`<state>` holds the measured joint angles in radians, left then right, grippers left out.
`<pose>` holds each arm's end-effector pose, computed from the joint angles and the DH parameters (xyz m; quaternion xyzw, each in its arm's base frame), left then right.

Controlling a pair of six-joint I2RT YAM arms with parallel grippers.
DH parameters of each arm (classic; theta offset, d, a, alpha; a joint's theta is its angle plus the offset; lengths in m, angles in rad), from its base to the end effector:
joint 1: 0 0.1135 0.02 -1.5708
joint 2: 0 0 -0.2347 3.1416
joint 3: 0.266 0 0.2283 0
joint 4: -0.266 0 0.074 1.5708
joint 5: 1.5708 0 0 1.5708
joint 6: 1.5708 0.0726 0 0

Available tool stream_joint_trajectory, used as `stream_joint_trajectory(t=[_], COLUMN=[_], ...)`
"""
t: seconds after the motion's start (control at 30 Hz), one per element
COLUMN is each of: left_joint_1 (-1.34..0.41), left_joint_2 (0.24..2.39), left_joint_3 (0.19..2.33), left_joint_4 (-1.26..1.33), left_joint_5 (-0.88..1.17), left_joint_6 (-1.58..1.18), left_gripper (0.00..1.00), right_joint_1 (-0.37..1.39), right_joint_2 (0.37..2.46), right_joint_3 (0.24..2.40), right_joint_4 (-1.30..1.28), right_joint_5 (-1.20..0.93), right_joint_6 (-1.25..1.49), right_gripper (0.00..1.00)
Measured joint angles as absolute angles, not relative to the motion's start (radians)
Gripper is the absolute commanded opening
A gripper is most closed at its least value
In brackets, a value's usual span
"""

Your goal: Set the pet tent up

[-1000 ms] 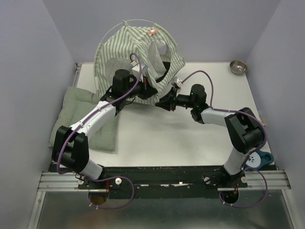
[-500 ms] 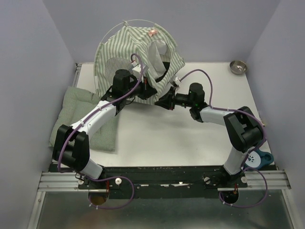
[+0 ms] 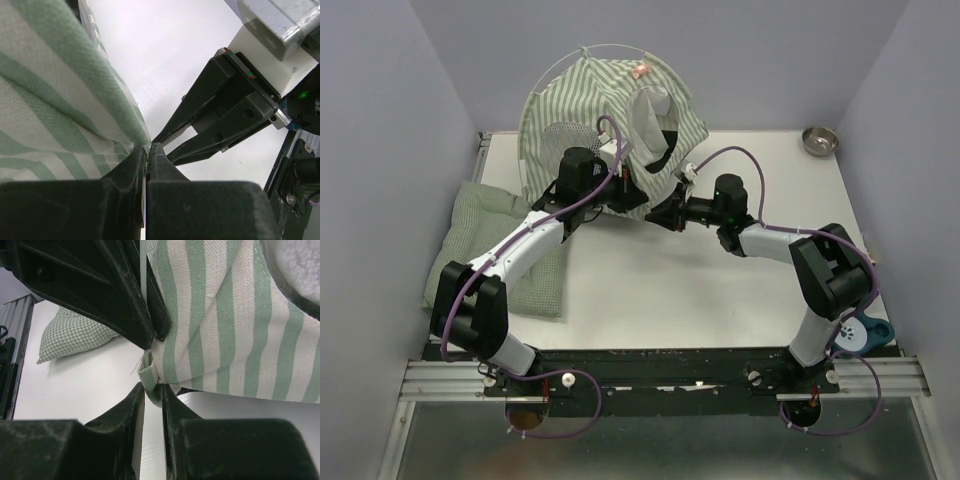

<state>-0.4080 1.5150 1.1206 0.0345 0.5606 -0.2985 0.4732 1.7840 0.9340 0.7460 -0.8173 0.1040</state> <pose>0.3153 -0.1783 0.2709 0.2005 0.7804 -0.4026 0.4345 0.3169 0.2217 0.2042 -0.3866 0.6213 0.4578 0.5049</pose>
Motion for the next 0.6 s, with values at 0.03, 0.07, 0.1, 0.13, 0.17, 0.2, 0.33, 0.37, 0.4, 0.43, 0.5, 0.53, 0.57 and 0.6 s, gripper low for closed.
stream_joint_trajectory(t=[0.03, 0.07, 0.1, 0.13, 0.17, 0.2, 0.33, 0.37, 0.4, 0.43, 0.5, 0.53, 0.57, 0.6], left_joint_1=[-0.408, -0.408, -0.408, -0.408, -0.408, -0.408, -0.408, -0.408, -0.408, -0.408, -0.408, -0.408, -0.408, -0.407], left_joint_2=[1.515, 1.515, 1.515, 1.515, 1.518, 1.52, 1.542, 1.545, 1.546, 1.546, 1.546, 1.547, 1.547, 1.547], left_joint_3=[1.121, 1.121, 1.121, 1.121, 1.121, 1.121, 1.121, 1.121, 1.122, 1.122, 1.125, 1.126, 1.129, 1.131], left_joint_4=[0.033, 0.027, 0.02, 0.015, 0.011, 0.009, 0.0, 0.002, 0.002, 0.002, 0.003, 0.003, 0.003, 0.003], left_joint_5=[0.561, 0.56, 0.56, 0.56, 0.56, 0.56, 0.559, 0.559, 0.559, 0.559, 0.559, 0.558, 0.557, 0.557], left_joint_6=[-0.299, -0.299, -0.299, -0.3, -0.3, -0.3, -0.299, -0.299, -0.299, -0.3, -0.299, -0.3, -0.3, -0.3], left_gripper=[0.0, 0.0, 0.0, 0.0, 0.0, 0.0, 0.0, 0.0, 0.0, 0.0, 0.0, 0.0, 0.0, 0.0], right_joint_1=[0.473, 0.473, 0.472, 0.472, 0.472, 0.472, 0.471, 0.471, 0.469, 0.468, 0.467, 0.467, 0.467, 0.467], right_joint_2=[1.784, 1.784, 1.783, 1.782, 1.782, 1.782, 1.782, 1.782, 1.782, 1.782, 1.784, 1.787, 1.787, 1.787], right_joint_3=[0.934, 0.934, 0.934, 0.934, 0.934, 0.934, 0.942, 0.942, 0.942, 0.945, 0.955, 0.965, 0.966, 0.968], right_joint_4=[0.747, 0.752, 0.76, 0.769, 0.782, 0.799, 0.84, 0.839, 0.839, 0.836, 0.826, 0.813, 0.813, 0.813], right_joint_5=[-0.821, -0.828, -0.834, -0.844, -0.852, -0.86, -0.882, -0.883, -0.884, -0.884, -0.884, -0.883, -0.883, -0.883], right_joint_6=[0.104, 0.106, 0.111, 0.117, 0.125, 0.134, 0.162, 0.166, 0.167, 0.166, 0.165, 0.161, 0.16, 0.158], right_gripper=[0.28, 0.28, 0.29, 0.29, 0.29, 0.29, 0.23, 0.21, 0.21, 0.2, 0.24, 0.28, 0.32, 0.34])
